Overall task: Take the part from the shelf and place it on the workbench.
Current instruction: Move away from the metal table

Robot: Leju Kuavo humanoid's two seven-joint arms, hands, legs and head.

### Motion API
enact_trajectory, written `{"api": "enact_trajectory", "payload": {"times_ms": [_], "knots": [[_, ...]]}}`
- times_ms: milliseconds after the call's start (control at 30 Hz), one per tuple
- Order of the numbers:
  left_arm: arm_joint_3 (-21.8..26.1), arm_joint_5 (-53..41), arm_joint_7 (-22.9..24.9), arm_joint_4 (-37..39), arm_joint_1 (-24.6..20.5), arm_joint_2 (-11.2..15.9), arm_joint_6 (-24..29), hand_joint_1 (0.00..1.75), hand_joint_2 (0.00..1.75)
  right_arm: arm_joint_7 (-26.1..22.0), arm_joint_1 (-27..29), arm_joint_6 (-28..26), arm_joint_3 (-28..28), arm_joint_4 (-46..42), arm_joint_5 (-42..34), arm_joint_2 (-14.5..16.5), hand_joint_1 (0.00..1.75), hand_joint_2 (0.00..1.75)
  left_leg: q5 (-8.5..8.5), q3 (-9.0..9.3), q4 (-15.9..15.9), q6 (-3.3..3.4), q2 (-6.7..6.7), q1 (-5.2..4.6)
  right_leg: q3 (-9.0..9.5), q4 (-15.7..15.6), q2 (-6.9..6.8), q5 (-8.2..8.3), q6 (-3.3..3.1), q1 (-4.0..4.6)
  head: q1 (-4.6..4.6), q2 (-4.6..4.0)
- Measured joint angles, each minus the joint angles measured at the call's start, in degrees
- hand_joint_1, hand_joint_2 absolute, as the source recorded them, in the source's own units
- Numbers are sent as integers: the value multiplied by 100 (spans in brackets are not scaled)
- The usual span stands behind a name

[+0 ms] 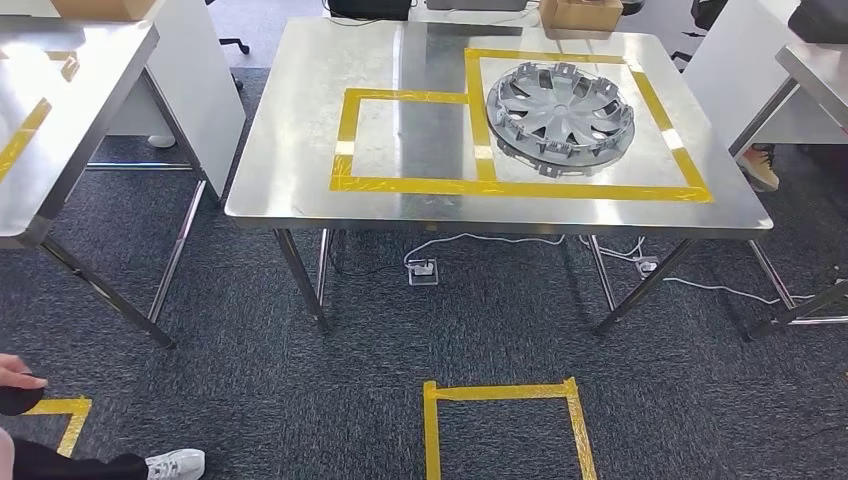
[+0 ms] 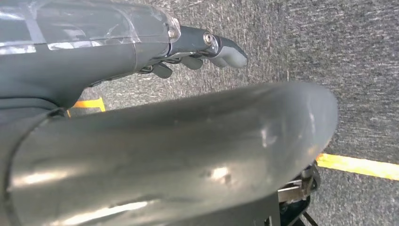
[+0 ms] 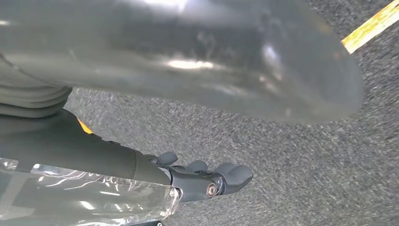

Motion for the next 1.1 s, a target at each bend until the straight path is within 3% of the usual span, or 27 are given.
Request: {"api": "enact_trajectory", "payload": {"times_ms": [100,167,233,300,367,433,467,500,567,633,667,800,867,933,967,1033,1100], "knots": [[0,-1,1,-1,-4,-9,14,0,0,1,-4,-3,1,9,39,-12,0,0,14,-1,4,-28,-11,-10,671,-1203,16,486,-106,20,13,0],[0,-10,6,-2,-6,-15,34,0,0,1,-12,-9,3,11,112,-27,0,0,34,-44,12,-78,-11,-22,849,-1590,28,537,-182,42,10,0],[0,-37,25,-2,-6,-16,40,0,0,0,-4,-6,6,11,172,-45,0,0,50,-76,10,-143,-9,-32,845,-1649,26,534,-234,40,7,0],[0,-63,66,-2,-7,-15,38,0,0,-7,-1,19,7,11,214,-54,0,0,-57,-125,113,-203,-6,-35,855,-1721,10,578,-286,16,-16,0],[-1,-75,104,-2,-8,-16,31,0,0,-26,-10,61,9,13,260,-54,0,0,-386,-368,630,-238,-4,-31,851,-1756,-4,610,-321,6,-77,0],[-2,-79,121,-2,-3,-17,21,0,0,-44,-7,94,12,13,292,-54,0,0,-703,-738,1381,-255,-3,-28,821,-1734,-9,611,-330,17,-131,0],[-2,-79,127,-2,1,-18,19,0,0,-48,-3,103,13,13,300,-54,0,0,-732,-846,1589,-259,-1,-28,812,-1719,-12,609,-333,23,-139,0],[-2,-79,131,-2,3,-18,17,0,0,-50,-2,108,13,13,301,-54,0,0,-639,-851,1584,-256,1,-28,805,-1701,-12,605,-334,28,-143,0],[-2,-78,132,-2,2,-18,17,0,0,-50,-3,114,13,13,311,-53,0,0,-228,-557,975,-232,8,-28,801,-1657,-4,587,-326,31,-154,0],[-2,-68,107,-2,-2,-19,17,0,0,-49,-5,132,14,15,372,-51,0,0,18,-239,327,-185,11,-35,777,-1597,9,562,-291,41,-167,0],[-2,-59,91,-3,-3,-21,17,0,0,-48,-5,144,15,16,421,-49,0,0,46,-172,172,-161,11,-42,759,-1570,14,556,-264,46,-166,0],[-2,-32,158,-4,3,-45,-8,0,0,-38,-2,187,48,24,629,-42,0,0,80,-176,105,-68,7,-40,722,-1527,25,532,-168,41,-154,0],[-6,-49,296,-5,0,-86,-68,0,0,-35,-2,202,83,31,753,-49,0,0,113,-193,87,-16,14,-11,579,-1156,30,259,-88,22,-117,0],[-22,-92,452,-5,1,-121,-130,0,0,-34,-1,209,103,35,843,-57,0,0,131,-228,89,9,20,-9,282,-425,30,-152,-15,-5,-58,0],[-34,-119,512,-5,2,-130,-147,0,0,-34,3,213,110,38,874,-60,0,0,137,-244,91,16,24,-10,151,-100,30,-280,4,-14,-33,0],[-70,-156,534,-3,3,-127,-143,0,0,-36,15,226,119,45,899,-60,0,0,144,-253,92,19,30,-12,148,-1,29,-208,6,-28,13,0],[-98,-167,449,-2,0,-115,-101,0,0,-55,18,256,135,55,905,-72,0,0,143,-231,91,15,43,-14,508,-685,11,184,-33,-33,49,0]]}}
